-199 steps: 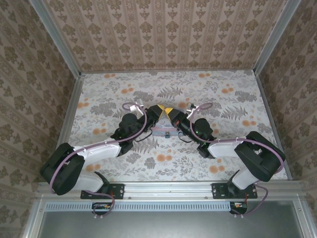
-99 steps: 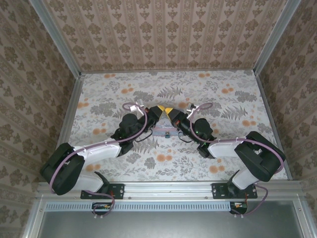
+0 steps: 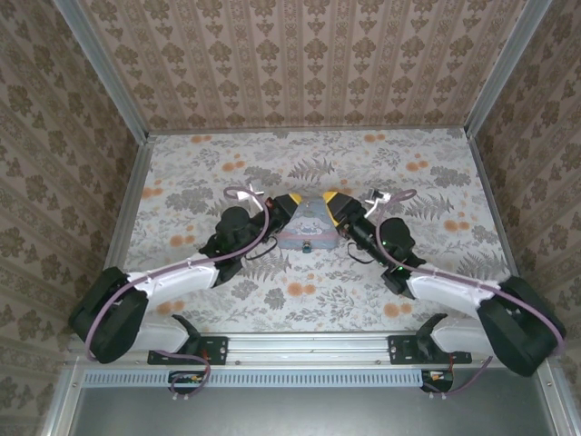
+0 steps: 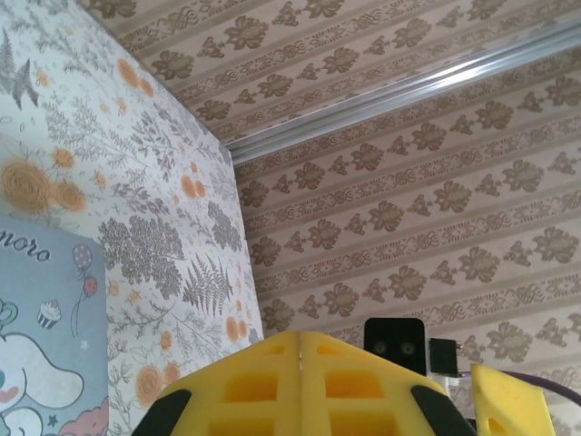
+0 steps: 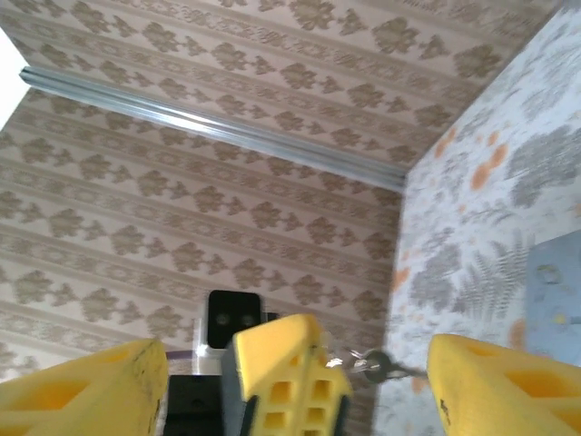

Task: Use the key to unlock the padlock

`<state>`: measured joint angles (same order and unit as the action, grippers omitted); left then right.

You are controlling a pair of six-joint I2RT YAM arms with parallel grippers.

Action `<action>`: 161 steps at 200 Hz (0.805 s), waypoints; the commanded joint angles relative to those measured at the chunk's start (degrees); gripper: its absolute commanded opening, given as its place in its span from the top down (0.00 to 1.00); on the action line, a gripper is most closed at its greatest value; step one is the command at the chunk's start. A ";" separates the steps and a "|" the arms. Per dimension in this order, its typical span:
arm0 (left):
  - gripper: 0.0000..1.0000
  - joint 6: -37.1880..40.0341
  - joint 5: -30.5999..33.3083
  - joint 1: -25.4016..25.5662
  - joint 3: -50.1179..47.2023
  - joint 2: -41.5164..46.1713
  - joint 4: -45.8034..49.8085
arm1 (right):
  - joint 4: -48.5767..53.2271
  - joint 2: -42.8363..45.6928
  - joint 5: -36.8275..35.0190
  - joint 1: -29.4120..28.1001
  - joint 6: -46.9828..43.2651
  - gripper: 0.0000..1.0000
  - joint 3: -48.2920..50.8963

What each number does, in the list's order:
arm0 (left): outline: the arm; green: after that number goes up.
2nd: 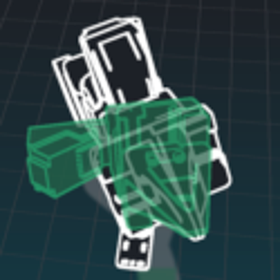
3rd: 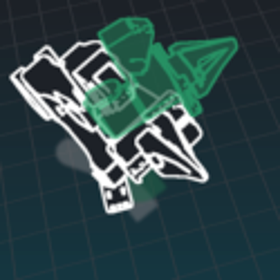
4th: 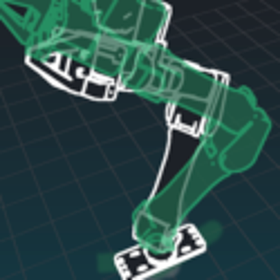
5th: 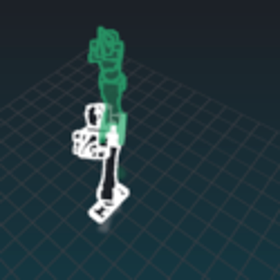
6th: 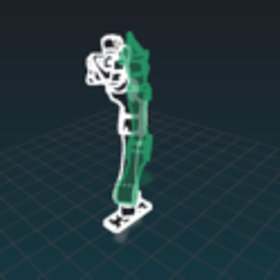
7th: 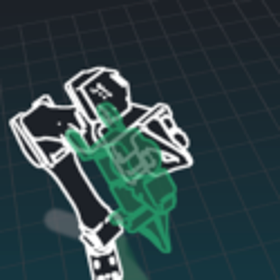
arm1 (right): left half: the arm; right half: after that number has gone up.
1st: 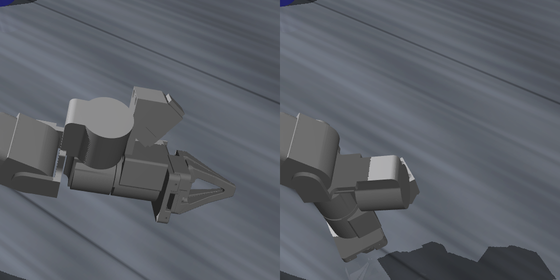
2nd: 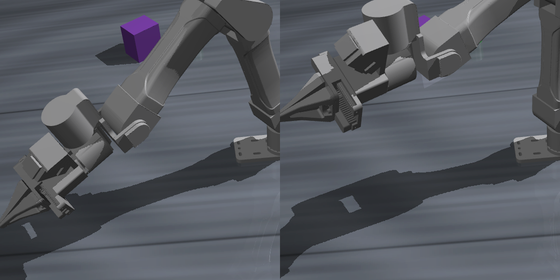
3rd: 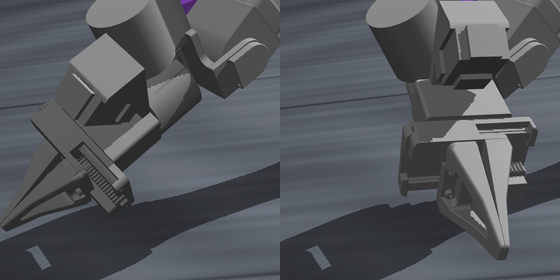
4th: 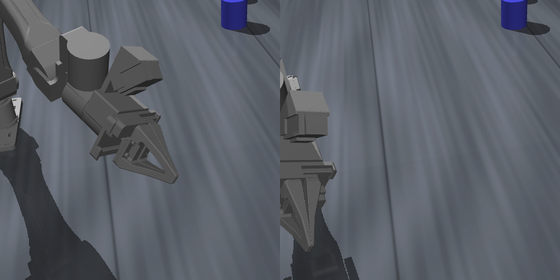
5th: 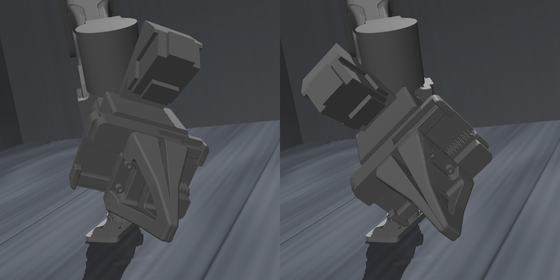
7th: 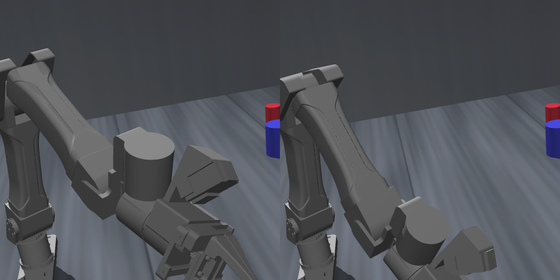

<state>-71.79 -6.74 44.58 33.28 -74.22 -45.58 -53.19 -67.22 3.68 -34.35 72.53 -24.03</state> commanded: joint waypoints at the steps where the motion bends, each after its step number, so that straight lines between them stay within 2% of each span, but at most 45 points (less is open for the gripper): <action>1: 1.00 6.32 -3.80 -0.97 3.36 2.87 3.87 | 22.27 6.84 0.79 0.77 -10.46 0.20 -3.97; 21: 1.00 9.24 -6.22 -1.72 4.85 3.98 6.70 | 31.94 11.25 -1.24 1.14 -17.70 0.13 -5.74; 30: 1.00 10.39 -7.36 -1.94 5.41 4.32 7.57 | 33.26 12.53 -1.31 1.60 -20.16 0.09 -5.64; 37: 1.00 11.38 -8.33 -2.20 5.86 4.47 8.14 | 33.93 13.33 -1.33 2.02 -21.49 0.01 -5.51; 44: 1.00 12.32 -9.52 -2.37 6.37 4.45 8.76 | 34.35 13.80 -1.68 2.55 -21.74 0.00 -5.29; 66: 1.00 15.24 -12.86 -2.94 8.14 4.18 10.09 | 27.66 13.94 -0.63 3.94 -20.24 0.01 -2.47; 111: 1.00 23.75 -18.38 -3.18 12.24 4.76 16.26 | 15.83 8.54 8.53 4.90 -18.44 0.00 -3.33; 127: 1.00 25.53 -19.28 -3.39 13.22 4.87 18.67 | 9.31 6.04 11.84 4.86 -17.75 0.10 -3.55; 142: 1.00 25.32 -20.36 -3.70 13.46 4.69 18.87 | 3.67 4.04 13.84 4.90 -17.66 0.25 -3.48; 161: 1.00 24.66 -21.41 -3.97 13.39 4.45 18.68 | -1.46 1.59 16.28 4.85 -18.04 0.39 -3.72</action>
<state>-49.41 -24.80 41.17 45.21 -70.74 -28.56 -42.26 -63.35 14.20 -29.61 54.65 -27.27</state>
